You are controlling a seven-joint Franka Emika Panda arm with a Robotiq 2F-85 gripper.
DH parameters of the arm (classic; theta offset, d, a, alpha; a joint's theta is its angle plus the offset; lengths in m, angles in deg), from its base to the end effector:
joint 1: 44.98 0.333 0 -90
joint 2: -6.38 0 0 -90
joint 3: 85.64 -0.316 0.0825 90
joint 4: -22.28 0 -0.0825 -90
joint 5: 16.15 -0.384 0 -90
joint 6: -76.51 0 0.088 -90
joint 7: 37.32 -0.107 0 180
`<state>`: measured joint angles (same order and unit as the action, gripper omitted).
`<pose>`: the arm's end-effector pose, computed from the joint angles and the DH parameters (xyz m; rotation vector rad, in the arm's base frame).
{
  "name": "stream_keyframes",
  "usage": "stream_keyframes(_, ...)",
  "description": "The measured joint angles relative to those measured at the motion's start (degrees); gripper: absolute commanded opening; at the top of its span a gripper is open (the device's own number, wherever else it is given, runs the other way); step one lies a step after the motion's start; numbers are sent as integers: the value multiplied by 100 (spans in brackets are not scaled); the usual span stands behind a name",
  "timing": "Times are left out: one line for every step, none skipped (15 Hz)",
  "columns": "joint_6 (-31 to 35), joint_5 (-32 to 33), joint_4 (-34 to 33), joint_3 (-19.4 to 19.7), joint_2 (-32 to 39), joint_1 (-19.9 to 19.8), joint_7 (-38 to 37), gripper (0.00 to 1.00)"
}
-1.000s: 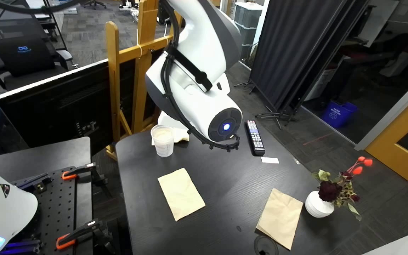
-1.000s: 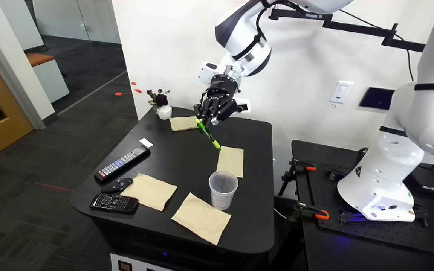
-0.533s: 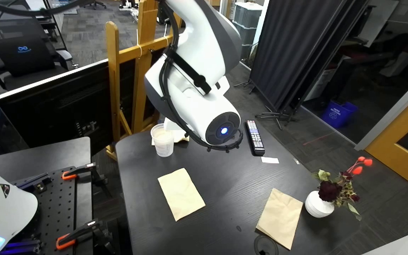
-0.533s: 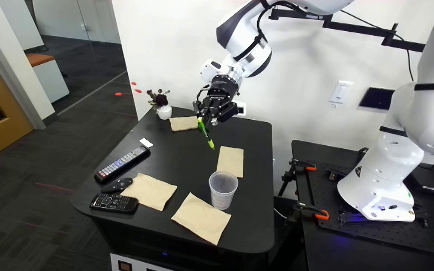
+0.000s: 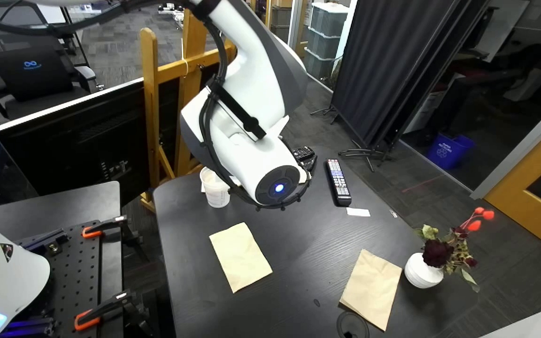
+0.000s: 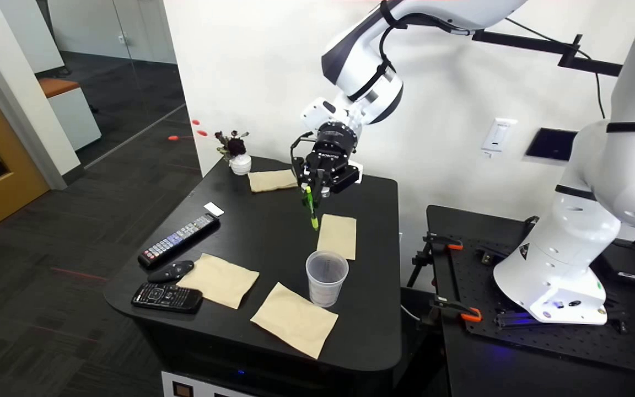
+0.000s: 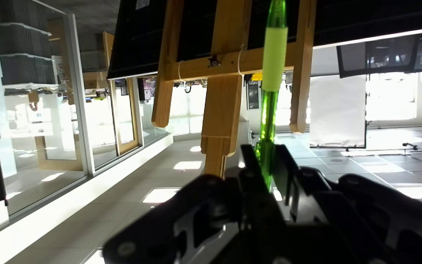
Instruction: Put the pen in the cup
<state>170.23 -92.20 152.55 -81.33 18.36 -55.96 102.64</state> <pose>0.4939 -0.0334 0.2808 -1.4802 -1.2604 -1.1398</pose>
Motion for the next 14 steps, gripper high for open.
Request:
stream_keyframes(-12,1,53,3,-4,1,38,4)
stream_keyframes(-24,2,106,7,-9,2,41,4)
stream_keyframes(-32,5,160,11,-10,3,42,4)
stream_keyframes(-33,7,211,14,-11,3,42,4)
stream_keyframes(-33,8,266,18,-10,3,42,4)
stream_keyframes(-33,9,318,23,-10,4,42,4)
stream_keyframes(-33,9,366,28,-9,4,42,4)
stream_keyframes(-33,9,413,34,-8,4,42,4)
stream_keyframes(-33,9,458,43,-6,4,42,4)
stream_keyframes(-33,9,496,55,-3,5,42,4)
stream_keyframes(-33,9,536,68,-2,6,42,4)
stream_keyframes(-33,9,576,85,3,7,42,4)
stream_keyframes(-33,9,613,103,14,7,42,4)
stream_keyframes(-33,9,645,122,31,8,47,4)
